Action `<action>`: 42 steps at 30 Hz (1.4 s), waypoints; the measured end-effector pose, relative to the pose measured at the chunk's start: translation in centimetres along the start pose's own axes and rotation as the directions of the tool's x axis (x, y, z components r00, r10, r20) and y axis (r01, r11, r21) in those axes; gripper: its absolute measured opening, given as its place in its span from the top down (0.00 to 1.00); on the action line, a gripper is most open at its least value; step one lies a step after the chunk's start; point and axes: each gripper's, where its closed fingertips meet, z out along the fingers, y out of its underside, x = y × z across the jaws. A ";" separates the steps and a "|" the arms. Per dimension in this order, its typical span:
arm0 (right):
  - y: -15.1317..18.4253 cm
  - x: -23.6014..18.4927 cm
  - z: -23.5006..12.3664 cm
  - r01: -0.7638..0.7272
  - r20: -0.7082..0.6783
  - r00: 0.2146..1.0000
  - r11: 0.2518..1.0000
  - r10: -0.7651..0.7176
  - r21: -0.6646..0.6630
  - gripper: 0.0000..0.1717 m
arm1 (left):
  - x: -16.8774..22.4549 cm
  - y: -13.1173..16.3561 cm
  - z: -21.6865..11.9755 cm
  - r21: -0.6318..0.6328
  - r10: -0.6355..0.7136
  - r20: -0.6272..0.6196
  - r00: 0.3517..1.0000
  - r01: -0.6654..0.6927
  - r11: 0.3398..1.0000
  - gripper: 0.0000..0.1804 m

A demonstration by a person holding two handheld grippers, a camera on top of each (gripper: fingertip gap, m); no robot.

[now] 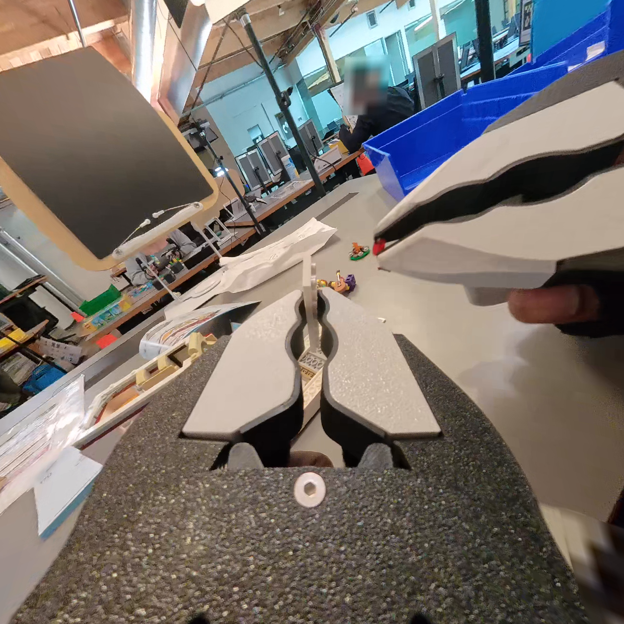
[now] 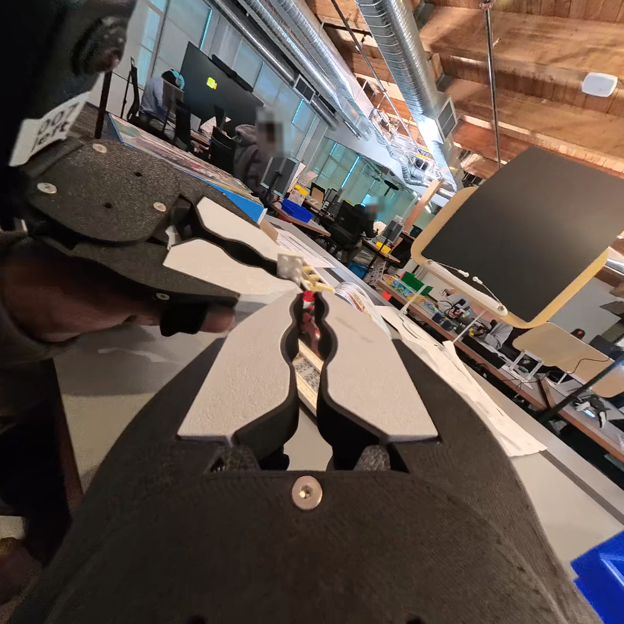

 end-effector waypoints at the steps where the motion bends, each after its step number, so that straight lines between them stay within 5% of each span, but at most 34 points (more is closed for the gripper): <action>1: 0.1 0.2 -0.1 -0.012 0.001 1.000 1.000 0.012 -0.001 0.96 | 0.0 0.0 0.0 -0.004 0.010 0.004 1.000 -0.010 1.000 0.98; 10: 1.8 5.1 -1.4 -0.088 -0.089 0.992 0.995 0.085 -0.035 0.96 | 0.8 -0.2 0.1 0.014 0.010 -0.042 0.999 -0.010 1.000 0.97; 14: 6.0 14.3 -4.2 -0.024 -0.327 0.943 0.967 -0.063 -0.254 0.96 | 1.3 -0.2 0.1 0.017 0.012 -0.067 0.998 -0.011 1.000 0.97; 18: 11.8 24.9 -9.5 -0.152 -0.529 0.843 0.900 -0.098 -0.409 0.95 | 1.4 -0.3 0.1 0.022 0.008 -0.075 0.997 -0.006 1.000 0.97; 24: 16.0 30.7 -14.3 -0.201 -0.608 0.769 0.827 -0.198 -0.525 0.88 | 1.4 -0.1 0.2 0.013 0.005 -0.076 0.997 -0.004 1.000 0.97; 31: 14.0 26.0 -12.6 -0.184 -0.520 0.851 0.883 -0.077 -0.432 0.83 | 1.9 -0.3 0.3 0.017 -0.027 -0.116 0.993 0.029 0.999 0.98; 36: 8.0 12.5 -6.1 -0.002 -0.120 0.992 0.961 -0.032 -0.275 0.82 | 3.2 -2.1 0.3 0.049 -0.216 -0.247 0.945 0.235 0.971 0.97; 42: 4.9 1.4 -1.4 0.131 0.196 0.976 0.971 -0.091 -0.201 0.74 | 2.8 -2.9 0.3 0.008 -0.529 -0.354 0.771 0.569 0.823 0.97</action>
